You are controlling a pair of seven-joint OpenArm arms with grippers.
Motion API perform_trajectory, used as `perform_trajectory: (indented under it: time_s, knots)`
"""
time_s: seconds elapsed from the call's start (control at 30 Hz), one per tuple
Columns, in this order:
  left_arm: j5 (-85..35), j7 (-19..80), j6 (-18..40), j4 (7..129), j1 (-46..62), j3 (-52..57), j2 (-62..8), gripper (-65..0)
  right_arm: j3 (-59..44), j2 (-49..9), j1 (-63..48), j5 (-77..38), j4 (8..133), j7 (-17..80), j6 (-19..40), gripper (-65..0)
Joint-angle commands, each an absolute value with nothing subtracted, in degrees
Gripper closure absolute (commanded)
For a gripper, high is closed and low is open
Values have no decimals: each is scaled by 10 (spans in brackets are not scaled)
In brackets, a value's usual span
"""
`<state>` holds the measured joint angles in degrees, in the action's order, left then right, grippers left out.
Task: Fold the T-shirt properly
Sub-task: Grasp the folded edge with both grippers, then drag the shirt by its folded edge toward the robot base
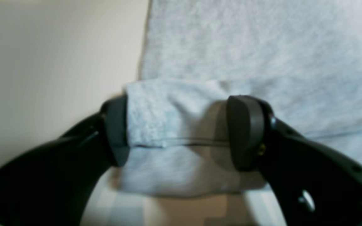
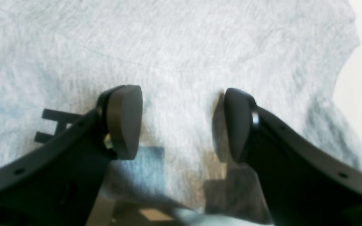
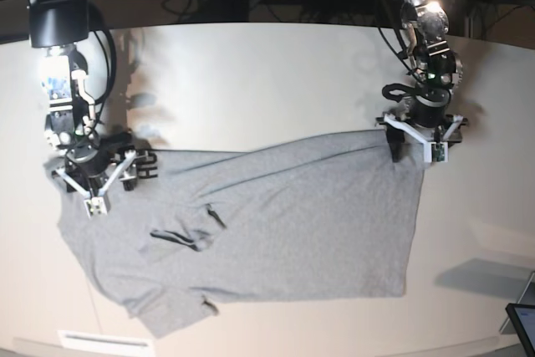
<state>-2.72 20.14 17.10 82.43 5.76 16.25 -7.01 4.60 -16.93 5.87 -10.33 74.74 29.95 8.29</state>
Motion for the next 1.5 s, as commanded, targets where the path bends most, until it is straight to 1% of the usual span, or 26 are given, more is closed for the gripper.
perform_trajectory:
  time_s: [0.0,0.13,0.33,0.47,0.67,0.93,1.07,1.27,1.47]
  knots:
    - [-18,204,167,838,59,167,-80,-433,44,-175,47,-90,752,336,84,-387]
    - [-18,205,167,858,81,167,-102,-433,44,-175,15,-90,789,340,83,-386]
    - [-18,205,168,872,106,165,-107,-433,44,-175,-25,-90,840,374,83,-386]
    - [-18,204,168,872,120,165,-107,-433,44,-175,-56,-90,878,380,82,-386]
    - [-18,202,168,873,138,165,-123,-433,-11,-162,-93,-90,909,399,82,-386]
    - [-18,204,169,945,197,169,-127,-433,-28,-160,-144,-90,960,400,82,-386]
    - [-18,204,169,968,226,168,-138,-433,-28,-159,-167,-90,978,400,82,-386]
    - [-18,202,169,970,266,171,-147,-433,-28,-159,-204,-90,990,397,82,-386]
    - [-19,201,169,971,280,172,-147,-433,-28,-159,-213,-90,990,396,82,-386]
